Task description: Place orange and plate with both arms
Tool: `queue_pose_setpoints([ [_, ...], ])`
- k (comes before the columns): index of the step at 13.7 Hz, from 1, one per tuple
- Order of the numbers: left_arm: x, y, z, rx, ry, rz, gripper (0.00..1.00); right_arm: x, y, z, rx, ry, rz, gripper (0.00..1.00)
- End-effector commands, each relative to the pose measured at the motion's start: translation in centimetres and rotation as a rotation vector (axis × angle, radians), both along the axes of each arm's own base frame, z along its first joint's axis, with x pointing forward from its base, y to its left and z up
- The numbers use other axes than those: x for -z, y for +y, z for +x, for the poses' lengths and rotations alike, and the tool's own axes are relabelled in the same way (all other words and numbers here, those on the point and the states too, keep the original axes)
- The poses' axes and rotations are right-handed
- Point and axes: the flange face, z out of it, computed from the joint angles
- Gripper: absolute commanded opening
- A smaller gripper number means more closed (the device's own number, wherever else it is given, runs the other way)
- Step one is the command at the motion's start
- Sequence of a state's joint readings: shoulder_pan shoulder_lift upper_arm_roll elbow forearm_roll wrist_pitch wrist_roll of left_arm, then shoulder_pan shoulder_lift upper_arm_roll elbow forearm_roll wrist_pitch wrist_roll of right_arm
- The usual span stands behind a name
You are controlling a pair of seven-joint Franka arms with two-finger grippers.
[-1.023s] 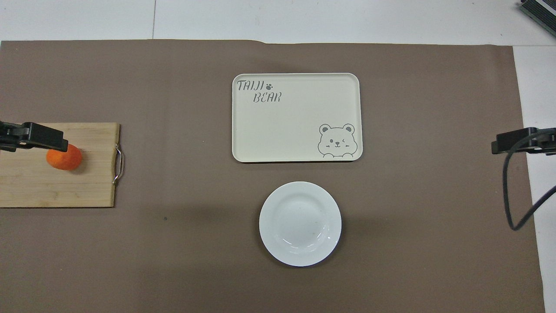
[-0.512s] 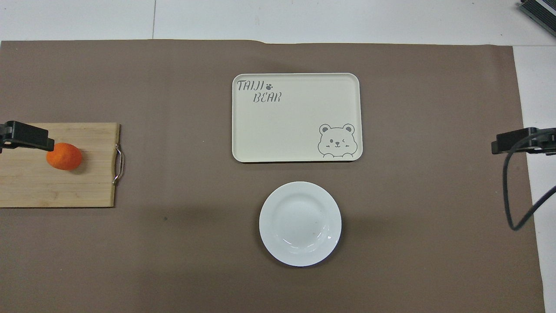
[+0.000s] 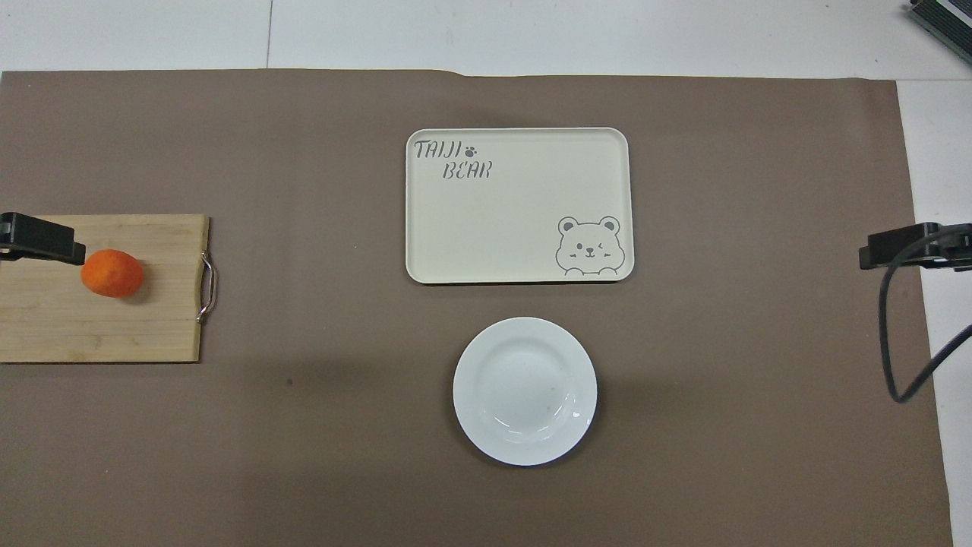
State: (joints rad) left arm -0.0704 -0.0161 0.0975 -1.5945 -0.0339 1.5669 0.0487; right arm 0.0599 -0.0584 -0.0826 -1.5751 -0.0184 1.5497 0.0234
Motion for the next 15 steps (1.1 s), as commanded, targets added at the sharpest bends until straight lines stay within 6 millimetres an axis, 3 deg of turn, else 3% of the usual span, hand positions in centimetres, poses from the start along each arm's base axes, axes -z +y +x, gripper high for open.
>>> queue_pose_setpoints([
  [1,1.8,1.9,-0.1,0.034,-0.01,0.012,1.0,0.0,-0.3,-0.5,-0.017,-0.006,0.025,1.0],
  [6,5.0,5.1,0.7,0.099,-0.042,0.018,1.0,0.0,-0.3,-0.5,-0.017,-0.006,0.025,1.0],
  [10,9.3,8.5,1.7,0.101,-0.058,0.028,1.0,0.0,-0.3,-0.5,-0.017,-0.006,0.025,1.0],
  [15,13.8,9.4,3.8,0.108,-0.051,0.036,1.0,0.0,-0.3,-0.5,-0.017,-0.006,0.025,1.0],
])
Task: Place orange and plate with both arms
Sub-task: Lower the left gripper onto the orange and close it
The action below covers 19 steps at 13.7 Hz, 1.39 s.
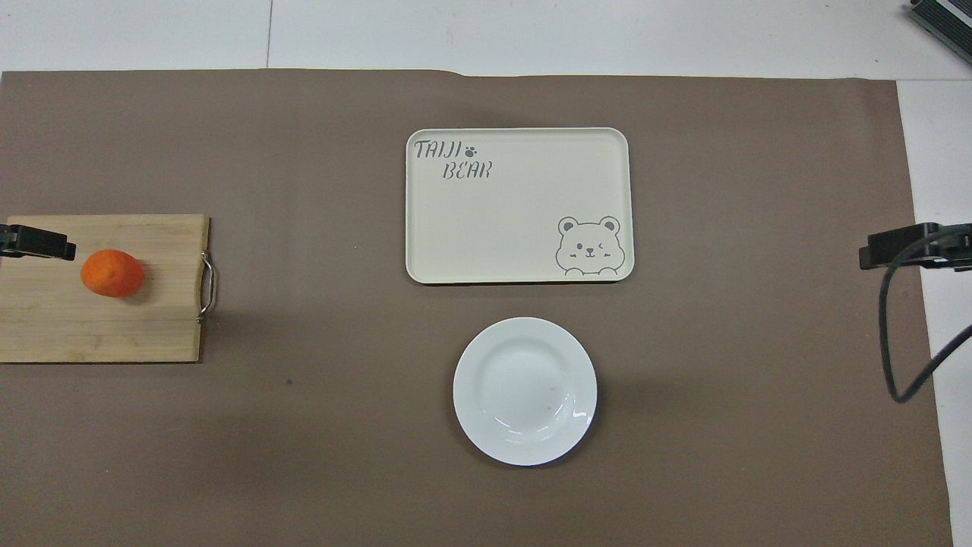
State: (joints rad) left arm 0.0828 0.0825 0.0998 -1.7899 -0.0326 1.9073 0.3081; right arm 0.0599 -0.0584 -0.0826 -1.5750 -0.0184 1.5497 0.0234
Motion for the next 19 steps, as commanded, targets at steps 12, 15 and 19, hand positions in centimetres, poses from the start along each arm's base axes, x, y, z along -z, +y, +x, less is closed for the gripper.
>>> queue_pose_setpoints([
  [12,13.1,2.5,2.4,0.145,0.036,0.022,1.0,0.0,-0.3,-0.5,-0.017,-0.006,0.025,1.0],
  [15,15.5,2.2,1.3,0.122,0.049,-0.004,1.0,0.0,-0.3,-0.5,-0.017,-0.006,0.025,1.0],
  [19,17.6,2.1,0.3,0.098,0.052,-0.025,1.0,0.0,-0.3,-0.5,-0.017,-0.006,0.025,1.0],
])
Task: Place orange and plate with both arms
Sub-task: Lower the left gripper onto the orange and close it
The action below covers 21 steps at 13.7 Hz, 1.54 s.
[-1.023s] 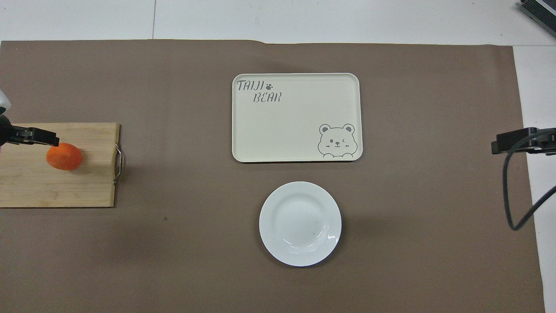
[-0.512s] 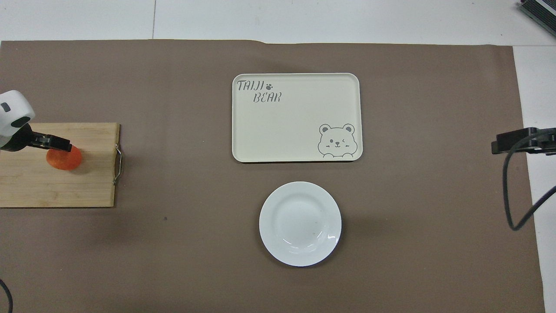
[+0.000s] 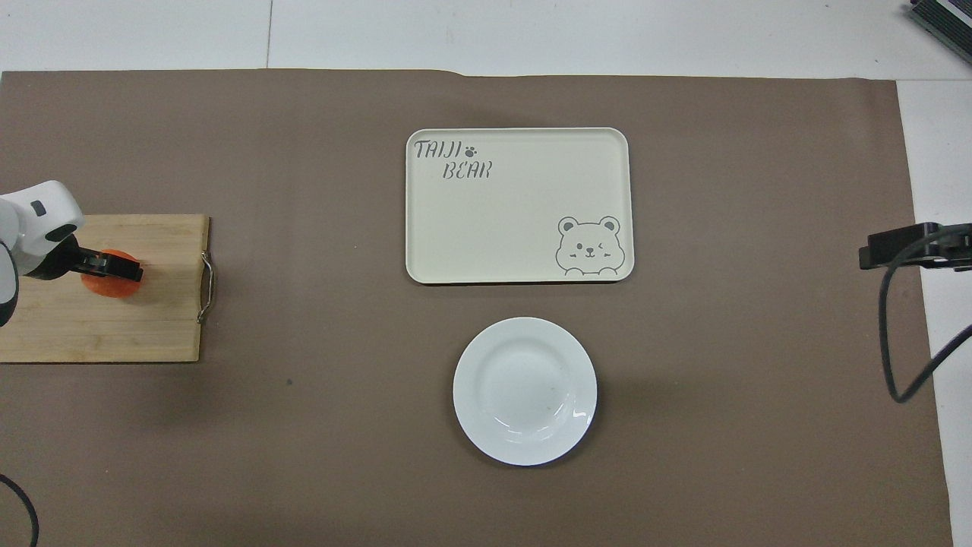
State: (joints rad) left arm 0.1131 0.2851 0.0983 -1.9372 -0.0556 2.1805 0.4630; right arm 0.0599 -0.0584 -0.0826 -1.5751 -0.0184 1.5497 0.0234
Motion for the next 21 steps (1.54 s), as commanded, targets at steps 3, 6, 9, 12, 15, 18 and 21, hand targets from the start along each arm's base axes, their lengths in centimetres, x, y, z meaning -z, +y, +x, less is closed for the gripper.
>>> queue_pose_setpoints([
  [3,1.3,0.1,-1.1,-0.005,-0.025,-0.016,0.28,0.0,-0.3,-0.5,-0.017,-0.006,0.025,1.0],
  [6,-0.3,-0.2,-0.5,-0.012,-0.04,-0.014,0.0,0.0,-0.3,-0.5,-0.017,-0.006,0.025,1.0],
  [9,-3.0,-1.0,0.3,-0.06,-0.04,-0.019,0.0,0.0,-0.3,-0.5,-0.017,-0.006,0.025,1.0],
  [12,-5.6,-2.2,0.8,-0.093,-0.049,-0.023,0.0,0.0,-0.3,-0.5,-0.017,-0.006,0.025,1.0],
  [15,-8.7,-3.5,1.2,-0.116,-0.019,-0.026,0.0,0.0,-0.3,-0.5,-0.017,-0.006,0.025,1.0],
  [18,-13.3,-4.2,0.6,-0.14,-0.016,-0.028,0.0,0.0,-0.3,-0.5,-0.017,-0.006,0.025,1.0],
  [21,-17.5,-6.3,0.1,-0.16,-0.011,-0.028,0.0,0.0,-0.3,-0.5,-0.017,-0.006,0.025,1.0],
])
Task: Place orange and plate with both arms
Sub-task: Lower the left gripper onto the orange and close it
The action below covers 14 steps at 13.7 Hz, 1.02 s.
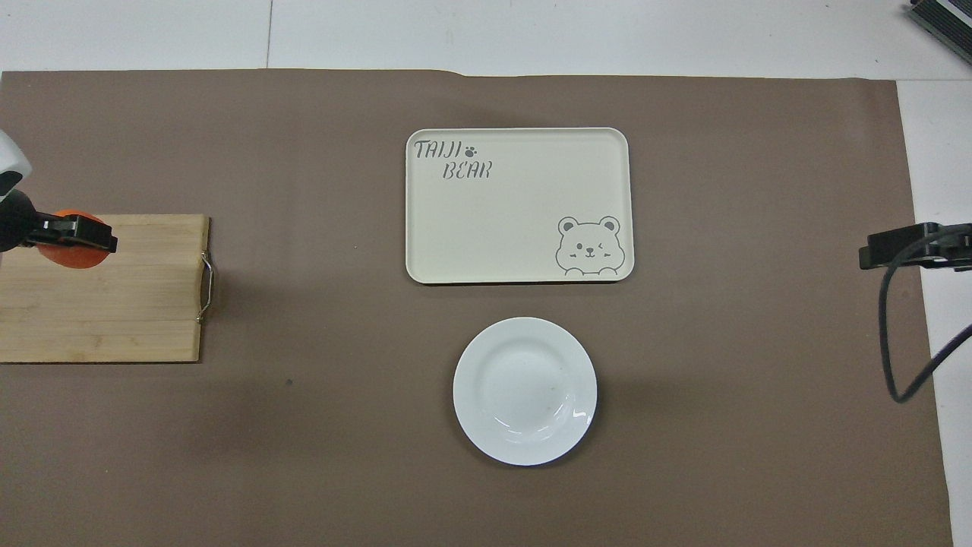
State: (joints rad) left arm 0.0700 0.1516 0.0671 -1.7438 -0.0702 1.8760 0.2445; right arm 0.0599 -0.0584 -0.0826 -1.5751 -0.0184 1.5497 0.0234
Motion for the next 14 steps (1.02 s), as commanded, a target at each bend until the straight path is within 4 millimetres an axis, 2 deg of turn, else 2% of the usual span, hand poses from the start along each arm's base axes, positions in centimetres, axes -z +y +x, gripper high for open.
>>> queue_pose_setpoints([
  [1,-4.1,-2.1,-0.5,-0.031,0.015,0.013,0.0,-0.1,-0.3,-0.5,-0.017,-0.007,0.025,1.0],
  [3,-6.3,-5.2,-0.4,0.002,0.024,0.057,0.0,0.0,-0.3,-0.5,-0.017,-0.006,0.025,1.0],
  [6,-8.3,-8.1,-1.0,0.049,0.017,0.058,0.0,0.0,-0.3,-0.5,-0.017,-0.006,0.025,1.0],
  [10,-11.2,-10.4,-1.8,0.031,0.036,0.053,0.0,-0.1,-0.3,-0.5,-0.017,-0.007,0.025,1.0],
  [12,-14.0,-11.5,-3.3,0.053,0.022,0.049,0.0,0.0,-0.3,-0.5,-0.017,-0.006,0.025,1.0],
  [13,-14.7,-12.4,-3.9,0.067,-0.001,0.045,0.0,0.0,-0.2,-0.5,-0.018,-0.006,0.025,1.0],
  [14,-14.2,-12.8,-4.2,0.067,-0.004,0.044,0.0,0.0,-0.3,-0.5,-0.017,-0.006,0.025,1.0],
])
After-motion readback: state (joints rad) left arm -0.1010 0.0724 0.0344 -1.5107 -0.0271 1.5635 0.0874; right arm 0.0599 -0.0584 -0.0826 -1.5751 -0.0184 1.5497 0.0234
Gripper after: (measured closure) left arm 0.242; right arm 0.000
